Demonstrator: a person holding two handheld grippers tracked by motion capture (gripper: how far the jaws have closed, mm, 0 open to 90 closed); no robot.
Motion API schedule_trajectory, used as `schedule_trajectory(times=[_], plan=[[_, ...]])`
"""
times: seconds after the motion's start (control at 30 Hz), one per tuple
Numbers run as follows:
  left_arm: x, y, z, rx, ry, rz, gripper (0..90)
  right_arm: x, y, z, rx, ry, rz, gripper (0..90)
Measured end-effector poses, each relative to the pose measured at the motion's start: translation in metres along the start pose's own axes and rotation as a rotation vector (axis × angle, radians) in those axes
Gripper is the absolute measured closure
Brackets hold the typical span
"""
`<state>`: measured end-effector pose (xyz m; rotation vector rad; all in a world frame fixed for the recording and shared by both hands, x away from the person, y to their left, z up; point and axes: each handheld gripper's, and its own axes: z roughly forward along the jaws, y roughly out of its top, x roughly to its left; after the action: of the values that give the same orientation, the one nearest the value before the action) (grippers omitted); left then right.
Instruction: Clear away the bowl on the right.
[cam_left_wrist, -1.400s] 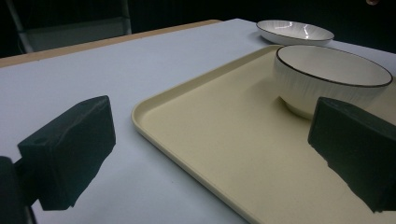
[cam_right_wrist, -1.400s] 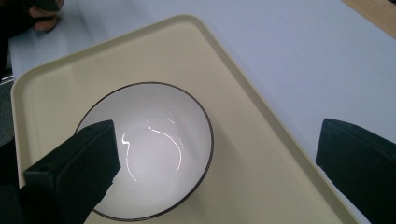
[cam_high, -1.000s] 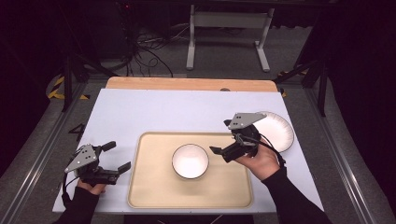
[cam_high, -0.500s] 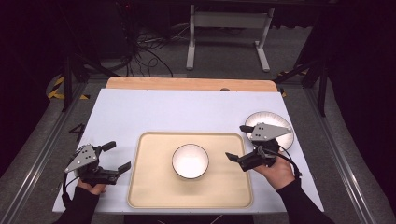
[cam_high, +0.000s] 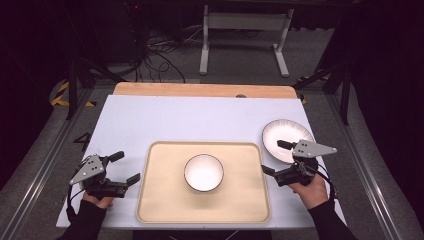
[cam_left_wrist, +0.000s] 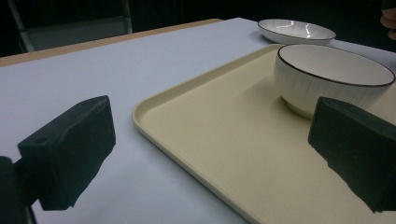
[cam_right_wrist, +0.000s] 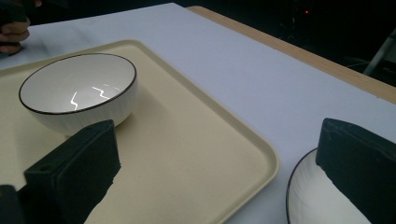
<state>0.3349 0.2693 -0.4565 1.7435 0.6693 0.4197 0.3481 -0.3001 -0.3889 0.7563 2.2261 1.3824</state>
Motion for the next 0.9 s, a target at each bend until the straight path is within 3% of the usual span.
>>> schedule_trajectory(times=[0.2, 0.4, 0.5, 0.8, 0.9], plan=[[0.000, 0.000, 0.000, -0.002, -0.001, -0.001, 1.6, 0.000, -0.018, 0.001, -0.033, -0.018, 0.011, 0.0], [0.000, 0.000, 0.000, 0.001, -0.004, 0.000, 1.6, -0.004, -0.037, 0.003, -0.074, -0.028, 0.051, 0.0], [0.000, 0.000, 0.000, 0.000, -0.004, -0.001, 1.6, -0.008, -0.048, 0.001, -0.108, -0.022, 0.097, 0.0], [0.000, 0.000, 0.000, -0.006, -0.008, -0.002, 1.5, -0.006, -0.056, -0.002, -0.127, -0.046, 0.070, 0.0], [0.000, 0.000, -0.001, -0.008, -0.014, 0.002, 1.5, -0.004, -0.058, -0.007, -0.150, -0.091, 0.055, 0.0]])
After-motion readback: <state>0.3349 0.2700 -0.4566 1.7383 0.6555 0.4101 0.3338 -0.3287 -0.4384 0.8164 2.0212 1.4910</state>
